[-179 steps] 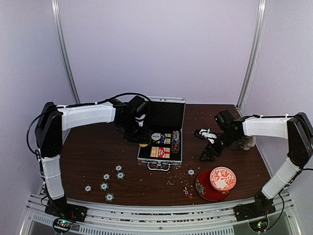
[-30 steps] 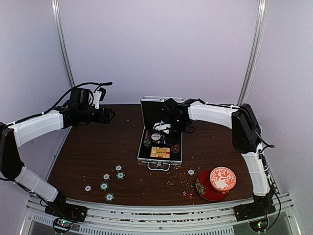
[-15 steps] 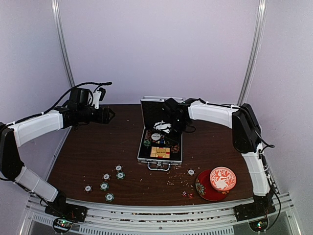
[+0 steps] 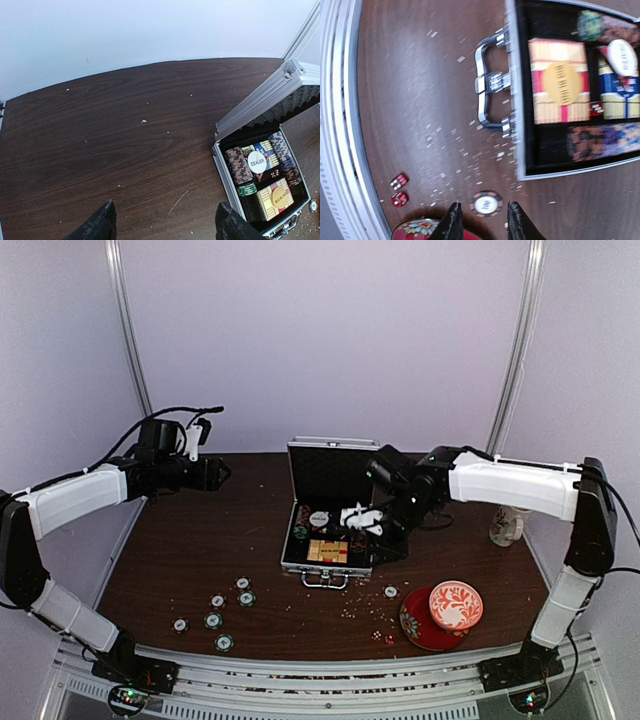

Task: Pack up texas hold em set

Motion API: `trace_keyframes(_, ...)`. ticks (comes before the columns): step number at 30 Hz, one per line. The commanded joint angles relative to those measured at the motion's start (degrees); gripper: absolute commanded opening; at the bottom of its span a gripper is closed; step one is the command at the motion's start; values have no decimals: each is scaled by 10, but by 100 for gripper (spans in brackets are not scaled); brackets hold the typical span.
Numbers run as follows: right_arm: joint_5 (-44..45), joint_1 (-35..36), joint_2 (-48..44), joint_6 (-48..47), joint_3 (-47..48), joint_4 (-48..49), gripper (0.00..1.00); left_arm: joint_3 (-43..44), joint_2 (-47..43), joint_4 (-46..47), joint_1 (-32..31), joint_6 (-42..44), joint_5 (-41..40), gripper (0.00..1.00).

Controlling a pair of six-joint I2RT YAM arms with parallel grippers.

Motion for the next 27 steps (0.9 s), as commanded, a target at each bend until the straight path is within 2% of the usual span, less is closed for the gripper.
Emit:
trace_keyframes(1,44,64,-52,-37,-114,13,32,13,2,13,9,-1,8,69)
trace_keyframes(6,55,139,-88,-64,-200,27,32,15,5,11,11,-1,11,68)
trace_keyframes(11,116,202,-79,-73,-253,79,31,16,9,10,12,0,25,66)
trace_keyframes(27,124,213,-29,-56,-243,118,28,18,16,10,12,-3,48,66)
